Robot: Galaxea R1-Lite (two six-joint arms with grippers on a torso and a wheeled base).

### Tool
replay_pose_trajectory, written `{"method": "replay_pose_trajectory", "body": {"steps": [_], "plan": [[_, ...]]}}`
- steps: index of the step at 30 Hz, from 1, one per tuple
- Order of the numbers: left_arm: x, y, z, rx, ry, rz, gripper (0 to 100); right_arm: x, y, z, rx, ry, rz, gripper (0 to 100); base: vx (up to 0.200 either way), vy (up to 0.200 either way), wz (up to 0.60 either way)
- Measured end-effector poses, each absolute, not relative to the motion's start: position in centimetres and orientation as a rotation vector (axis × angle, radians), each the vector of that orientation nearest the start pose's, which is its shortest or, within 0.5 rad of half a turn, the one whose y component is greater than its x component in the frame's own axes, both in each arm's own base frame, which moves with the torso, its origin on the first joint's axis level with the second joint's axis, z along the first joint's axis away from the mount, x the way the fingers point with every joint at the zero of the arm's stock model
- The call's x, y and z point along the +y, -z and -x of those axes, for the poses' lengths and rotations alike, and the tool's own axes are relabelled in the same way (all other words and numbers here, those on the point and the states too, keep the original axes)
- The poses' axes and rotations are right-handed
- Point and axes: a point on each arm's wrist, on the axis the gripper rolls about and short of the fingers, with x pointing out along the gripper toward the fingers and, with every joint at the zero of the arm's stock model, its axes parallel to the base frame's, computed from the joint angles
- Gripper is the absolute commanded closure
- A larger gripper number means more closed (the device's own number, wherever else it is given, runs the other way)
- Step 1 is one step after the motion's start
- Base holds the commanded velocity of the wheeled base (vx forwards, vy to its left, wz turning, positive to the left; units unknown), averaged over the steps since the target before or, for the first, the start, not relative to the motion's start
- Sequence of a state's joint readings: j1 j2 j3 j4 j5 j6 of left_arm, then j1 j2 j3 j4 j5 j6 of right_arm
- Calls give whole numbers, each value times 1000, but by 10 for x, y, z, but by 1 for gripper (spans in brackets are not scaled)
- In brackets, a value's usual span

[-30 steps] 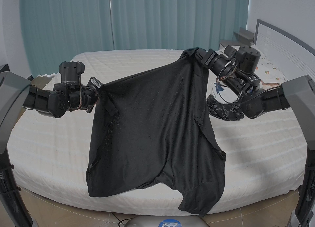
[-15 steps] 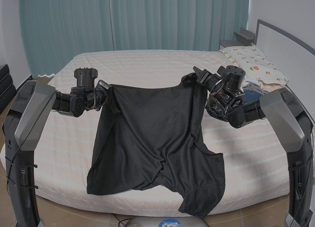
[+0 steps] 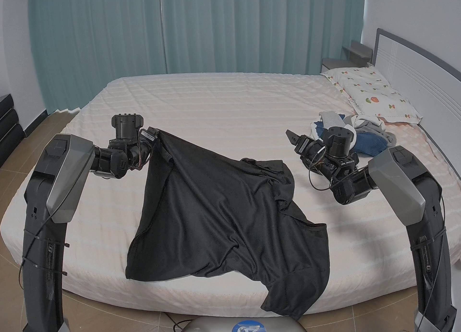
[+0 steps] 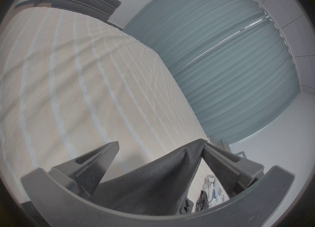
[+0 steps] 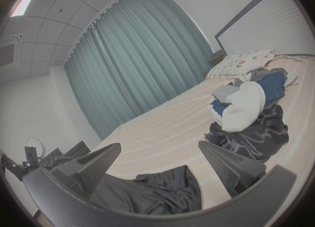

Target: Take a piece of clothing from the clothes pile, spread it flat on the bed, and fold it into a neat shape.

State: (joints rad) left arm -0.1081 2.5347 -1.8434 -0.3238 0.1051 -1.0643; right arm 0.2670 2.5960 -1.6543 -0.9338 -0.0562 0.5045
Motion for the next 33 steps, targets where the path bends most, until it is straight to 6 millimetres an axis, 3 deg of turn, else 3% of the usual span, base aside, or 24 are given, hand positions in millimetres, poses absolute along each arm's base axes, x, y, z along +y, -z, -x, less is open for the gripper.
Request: {"method": "replay_pose_trajectory", "body": {"steps": [11, 20, 21, 27, 33], "plan": [[-44, -68, -524, 363, -217, 948, 0, 132, -10, -483, 316, -217, -474, 0, 0, 0, 0], [-42, -65, -525, 373, -219, 946, 0, 154, 16, -478, 435, -262, -463, 0, 0, 0, 0], [-42, -64, -525, 374, -220, 947, 0, 156, 18, -478, 442, -263, -461, 100, 0, 0, 0], [-39, -60, -525, 382, -227, 947, 0, 164, 25, -487, 473, -244, -451, 100, 0, 0, 0], [-39, -57, -526, 394, -234, 943, 0, 152, 11, -504, 390, -191, -462, 100, 0, 0, 0]]}}
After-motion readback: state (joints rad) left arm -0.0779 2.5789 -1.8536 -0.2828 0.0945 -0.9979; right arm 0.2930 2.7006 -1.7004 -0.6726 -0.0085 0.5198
